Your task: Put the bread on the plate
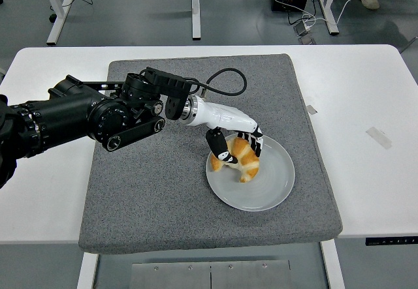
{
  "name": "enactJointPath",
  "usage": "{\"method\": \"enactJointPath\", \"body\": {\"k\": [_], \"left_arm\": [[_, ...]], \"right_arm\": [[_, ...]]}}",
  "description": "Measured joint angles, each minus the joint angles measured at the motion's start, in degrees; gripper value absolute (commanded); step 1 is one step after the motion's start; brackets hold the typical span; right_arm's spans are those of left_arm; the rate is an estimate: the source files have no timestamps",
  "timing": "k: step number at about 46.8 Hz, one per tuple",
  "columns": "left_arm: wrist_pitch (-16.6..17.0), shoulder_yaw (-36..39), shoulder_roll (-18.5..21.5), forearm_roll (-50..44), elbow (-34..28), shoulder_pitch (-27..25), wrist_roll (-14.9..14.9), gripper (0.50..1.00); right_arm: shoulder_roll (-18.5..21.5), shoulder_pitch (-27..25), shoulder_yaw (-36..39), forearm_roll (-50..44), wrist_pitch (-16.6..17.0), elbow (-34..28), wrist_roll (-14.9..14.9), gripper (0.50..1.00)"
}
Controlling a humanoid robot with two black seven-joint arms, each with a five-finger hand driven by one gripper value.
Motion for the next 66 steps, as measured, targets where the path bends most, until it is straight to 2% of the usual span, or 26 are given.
{"method": "enactJointPath", "body": {"k": [4,6,22,32,38,45,52,62,66], "left_arm": [[0.23,-0.08,0.0,-0.29,0.0,0.0,-0.04,0.952],[0.24,-0.13,0.0,-0.41,0.0,0.0,-0.05,0.961],[2.79,-1.09,0.0,-4.23,-0.07,-0.4,0.01,0.974],[4.25,-2.84,0.0,-15.97,-0.02,-1.65,0.52,0.975],[4.51,-5.53,0.21,-24.53,-0.05,-1.91,2.81,0.977],[4.63,-9.99,2.96,-36.59,-0.02,-0.98,5.2,0.977],[4.69,-13.54,7.09,-47.48,0.03,0.77,5.73,0.977],[6.9,-21.17,11.33,-56.98,0.03,4.98,8.21,0.977],[7.5,-26.47,12.22,-60.63,0.04,7.66,10.52,0.977]], "right_arm": [[0.0,-0.02,0.0,0.0,0.0,0.0,0.0,1.0],[0.0,-0.03,0.0,0.0,0.0,0.0,0.0,1.0],[0.0,-0.09,0.0,0.0,0.0,0.0,0.0,1.0],[0.0,-0.14,0.0,0.0,0.0,-0.01,-0.01,1.0],[0.0,-0.2,0.0,0.0,0.0,-0.06,-0.05,1.0],[0.0,-0.37,-0.13,0.0,0.0,-0.13,-0.08,1.0],[0.0,-0.36,-0.18,-0.01,-0.14,-0.33,-0.1,1.0],[0.0,-0.2,-0.23,-0.03,-0.19,-0.41,-0.02,1.0],[0.0,0.23,-0.26,-0.05,-0.22,-0.7,0.0,1.0]]}}
